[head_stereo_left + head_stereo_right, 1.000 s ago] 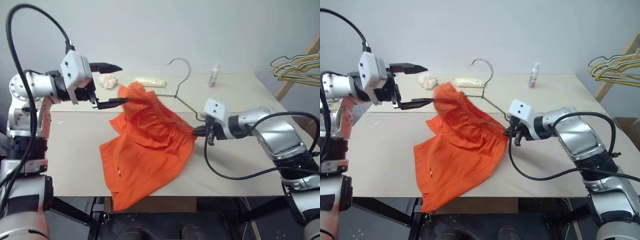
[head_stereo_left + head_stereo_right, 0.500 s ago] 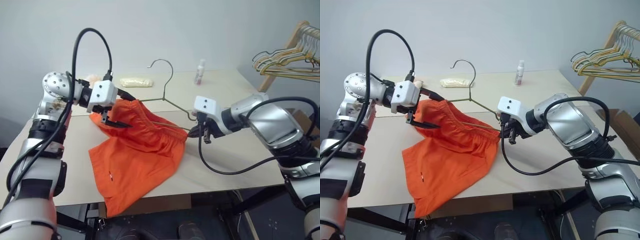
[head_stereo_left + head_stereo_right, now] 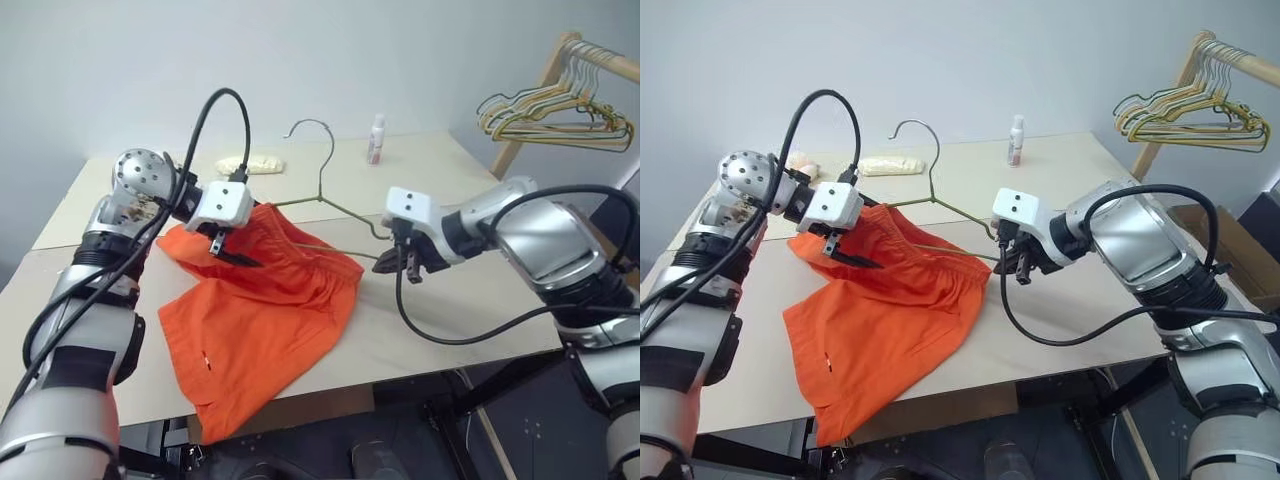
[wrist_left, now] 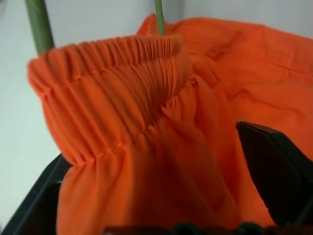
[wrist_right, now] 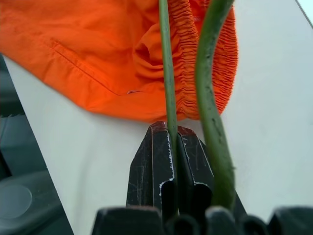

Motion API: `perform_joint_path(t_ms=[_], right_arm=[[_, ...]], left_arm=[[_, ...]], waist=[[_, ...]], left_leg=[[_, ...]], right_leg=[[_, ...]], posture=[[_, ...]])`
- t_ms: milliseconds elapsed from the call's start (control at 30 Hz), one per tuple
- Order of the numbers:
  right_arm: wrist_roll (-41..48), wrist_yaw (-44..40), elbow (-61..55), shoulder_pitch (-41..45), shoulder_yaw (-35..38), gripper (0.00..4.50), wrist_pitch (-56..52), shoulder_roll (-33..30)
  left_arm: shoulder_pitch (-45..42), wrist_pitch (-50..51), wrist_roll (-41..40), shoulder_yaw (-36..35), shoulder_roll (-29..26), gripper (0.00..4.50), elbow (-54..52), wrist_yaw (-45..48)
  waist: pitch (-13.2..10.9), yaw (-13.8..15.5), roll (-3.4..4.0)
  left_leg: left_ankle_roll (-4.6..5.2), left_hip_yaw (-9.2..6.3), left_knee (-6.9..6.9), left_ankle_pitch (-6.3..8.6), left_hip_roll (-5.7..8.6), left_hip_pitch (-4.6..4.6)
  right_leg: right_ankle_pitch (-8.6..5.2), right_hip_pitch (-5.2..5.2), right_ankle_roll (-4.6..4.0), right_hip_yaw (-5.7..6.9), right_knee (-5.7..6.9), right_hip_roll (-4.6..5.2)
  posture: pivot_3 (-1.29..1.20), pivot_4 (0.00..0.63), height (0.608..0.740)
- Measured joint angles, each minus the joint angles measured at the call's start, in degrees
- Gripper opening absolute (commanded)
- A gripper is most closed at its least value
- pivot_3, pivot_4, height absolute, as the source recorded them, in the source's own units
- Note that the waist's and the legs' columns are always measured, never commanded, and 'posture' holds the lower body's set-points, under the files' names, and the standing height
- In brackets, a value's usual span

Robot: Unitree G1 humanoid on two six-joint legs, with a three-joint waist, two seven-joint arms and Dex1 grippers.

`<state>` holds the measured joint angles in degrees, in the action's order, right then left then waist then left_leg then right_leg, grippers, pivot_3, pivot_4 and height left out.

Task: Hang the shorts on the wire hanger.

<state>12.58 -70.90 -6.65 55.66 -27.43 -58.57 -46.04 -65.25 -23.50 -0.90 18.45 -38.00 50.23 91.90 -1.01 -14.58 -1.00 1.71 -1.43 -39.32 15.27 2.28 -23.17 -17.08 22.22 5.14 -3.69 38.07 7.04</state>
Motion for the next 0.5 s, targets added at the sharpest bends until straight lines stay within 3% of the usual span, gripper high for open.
perform_joint_path(t_ms=[233,333,500], right_arm=[[-0.03,-0.22,0.48,0.01,-0.44,0.0,-0.03,-0.03],[-0.17,0.01,0.49,0.18,-0.44,0.0,-0.06,-0.12],[-0.41,0.04,0.44,0.2,-0.43,0.0,1.44,-0.34]], left_arm=[[-1.24,0.24,1.04,-1.52,2.02,0.87,2.89,-0.73],[-1.19,0.24,1.28,-1.51,2.22,0.07,3.11,0.28],[-1.13,0.34,1.32,-1.64,2.2,0.03,3.14,0.28]], waist=[[0.0,-0.45,0.0],[0.0,-0.5,0.0],[0.0,-0.46,0.0]], left_leg=[[0.0,-0.01,-0.03,0.0,-0.01,-0.02],[0.0,-0.01,-0.03,0.0,-0.01,-0.02],[0.0,-0.01,-0.04,0.0,-0.01,-0.02]], right_leg=[[0.0,0.01,0.01,0.01,0.01,0.01],[0.0,0.02,0.01,0.01,0.03,0.01],[0.0,0.01,0.01,0.01,0.03,0.01]], posture=[[-0.2,0.0,0.74],[-0.2,0.0,0.74],[-0.2,0.0,0.74]])
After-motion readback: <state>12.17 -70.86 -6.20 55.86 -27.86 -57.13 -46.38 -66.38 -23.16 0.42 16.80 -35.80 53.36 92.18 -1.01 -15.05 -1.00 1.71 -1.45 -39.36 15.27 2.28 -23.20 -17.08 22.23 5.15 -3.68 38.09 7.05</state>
